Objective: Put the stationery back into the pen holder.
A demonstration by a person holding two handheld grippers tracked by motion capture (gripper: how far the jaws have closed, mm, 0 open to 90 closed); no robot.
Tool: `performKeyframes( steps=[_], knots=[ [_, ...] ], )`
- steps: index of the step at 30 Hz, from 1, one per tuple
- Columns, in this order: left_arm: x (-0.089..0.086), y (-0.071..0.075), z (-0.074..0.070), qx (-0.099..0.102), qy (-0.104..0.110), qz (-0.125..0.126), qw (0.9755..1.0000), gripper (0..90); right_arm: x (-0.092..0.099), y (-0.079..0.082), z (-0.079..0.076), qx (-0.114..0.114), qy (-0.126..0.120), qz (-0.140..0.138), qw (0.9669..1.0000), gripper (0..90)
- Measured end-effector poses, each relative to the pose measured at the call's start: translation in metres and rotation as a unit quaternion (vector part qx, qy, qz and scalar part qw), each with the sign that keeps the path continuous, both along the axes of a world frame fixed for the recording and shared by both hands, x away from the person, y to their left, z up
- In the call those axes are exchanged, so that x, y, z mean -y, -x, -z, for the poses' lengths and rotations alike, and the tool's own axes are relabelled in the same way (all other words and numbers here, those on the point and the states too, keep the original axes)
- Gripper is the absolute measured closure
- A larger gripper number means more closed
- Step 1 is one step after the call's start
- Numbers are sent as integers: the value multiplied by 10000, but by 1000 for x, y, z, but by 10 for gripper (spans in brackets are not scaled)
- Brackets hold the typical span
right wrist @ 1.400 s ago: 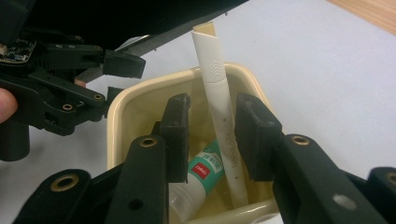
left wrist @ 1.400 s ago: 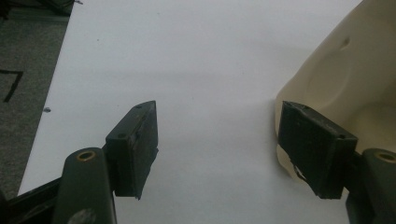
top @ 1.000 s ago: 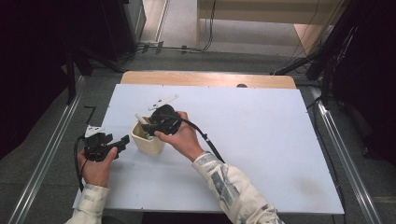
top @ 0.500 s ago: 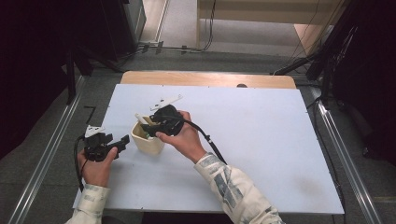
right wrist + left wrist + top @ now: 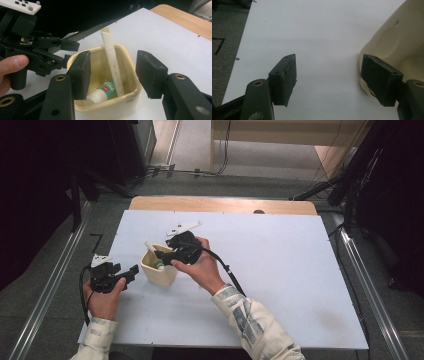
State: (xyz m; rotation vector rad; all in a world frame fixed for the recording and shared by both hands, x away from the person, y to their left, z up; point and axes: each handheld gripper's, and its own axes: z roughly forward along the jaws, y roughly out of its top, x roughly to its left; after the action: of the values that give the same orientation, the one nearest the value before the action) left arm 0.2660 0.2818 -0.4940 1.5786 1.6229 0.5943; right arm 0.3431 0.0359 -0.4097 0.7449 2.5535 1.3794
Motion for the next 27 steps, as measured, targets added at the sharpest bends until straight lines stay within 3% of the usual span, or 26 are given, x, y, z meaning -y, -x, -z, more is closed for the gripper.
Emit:
performKeyframes(
  steps=[27],
  knots=[
    [1,0,0,-4,0,6,10000,299,28,-12,4,12,-72,486,9988,410]
  ],
)
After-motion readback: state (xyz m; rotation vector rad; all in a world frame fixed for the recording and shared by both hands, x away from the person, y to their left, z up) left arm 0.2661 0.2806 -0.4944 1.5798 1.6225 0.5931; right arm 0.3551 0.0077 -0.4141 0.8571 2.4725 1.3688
